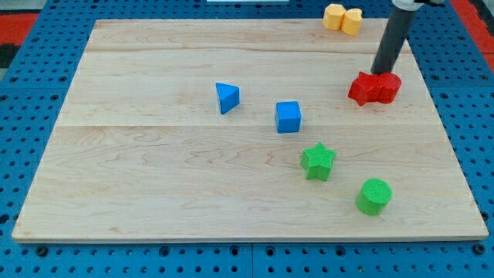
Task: Nudge the red star along with red circle a bit right
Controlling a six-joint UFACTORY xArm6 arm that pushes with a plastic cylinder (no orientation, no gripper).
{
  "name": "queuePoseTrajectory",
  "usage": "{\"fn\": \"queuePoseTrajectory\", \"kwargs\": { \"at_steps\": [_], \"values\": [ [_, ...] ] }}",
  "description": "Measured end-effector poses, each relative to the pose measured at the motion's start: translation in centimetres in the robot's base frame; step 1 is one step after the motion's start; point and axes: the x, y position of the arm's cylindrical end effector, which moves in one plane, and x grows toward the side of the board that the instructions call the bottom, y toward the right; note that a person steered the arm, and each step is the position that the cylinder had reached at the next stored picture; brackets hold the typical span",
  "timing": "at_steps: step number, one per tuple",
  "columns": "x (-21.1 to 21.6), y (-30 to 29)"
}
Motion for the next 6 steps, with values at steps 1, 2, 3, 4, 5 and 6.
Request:
{"fn": "queuePoseTrajectory", "kwargs": {
  "at_steps": [1,2,3,4,5,6],
  "values": [
    [-3.3,-4.6],
    [-1.8,-9.5],
    [1.6,-11.1],
    [1.3,-9.1],
    [1.7,-6.7],
    [3.9,-7.0]
  ]
}}
